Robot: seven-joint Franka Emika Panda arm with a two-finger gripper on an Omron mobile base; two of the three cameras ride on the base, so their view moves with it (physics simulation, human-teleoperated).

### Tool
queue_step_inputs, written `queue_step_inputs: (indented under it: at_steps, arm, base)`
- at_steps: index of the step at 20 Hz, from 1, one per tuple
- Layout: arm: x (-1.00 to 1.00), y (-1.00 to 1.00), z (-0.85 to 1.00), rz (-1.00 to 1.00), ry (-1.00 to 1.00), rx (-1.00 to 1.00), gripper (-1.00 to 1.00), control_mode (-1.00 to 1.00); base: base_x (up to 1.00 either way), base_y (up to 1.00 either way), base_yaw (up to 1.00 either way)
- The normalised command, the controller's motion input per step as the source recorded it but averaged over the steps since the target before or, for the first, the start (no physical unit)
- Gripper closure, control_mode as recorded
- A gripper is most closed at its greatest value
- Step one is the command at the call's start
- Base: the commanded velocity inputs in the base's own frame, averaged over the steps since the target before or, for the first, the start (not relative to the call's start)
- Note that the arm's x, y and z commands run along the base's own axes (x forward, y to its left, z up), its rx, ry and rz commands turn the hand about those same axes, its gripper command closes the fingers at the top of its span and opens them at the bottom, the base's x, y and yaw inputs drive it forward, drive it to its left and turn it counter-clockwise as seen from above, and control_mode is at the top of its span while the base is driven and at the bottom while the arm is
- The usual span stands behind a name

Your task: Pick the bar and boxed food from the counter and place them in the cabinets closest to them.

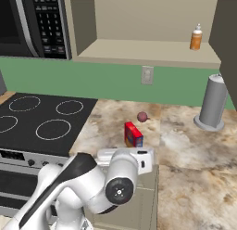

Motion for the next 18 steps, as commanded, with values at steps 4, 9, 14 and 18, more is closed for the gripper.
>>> queue_step_inputs:
  at_steps: [4,9,14,18]
  arm:
    - [0.26,0.13,-0.07,0.00,0.00,0.00,-1.00,-1.00]
    - [0.23,0.10,-0.06,0.00,0.00,0.00,-1.00,-1.00]
    - [0.25,0.10,-0.05,0.00,0.00,0.00,-1.00,-1.00]
    - [0.24,0.08,-0.08,0.00,0.00,0.00,-1.00,-1.00]
  base:
    - [0.00,0.00,0.00]
    - [0.00,0.00,0.00]
    - [0.00,0.00,0.00]
    - [0.00,0.00,0.00]
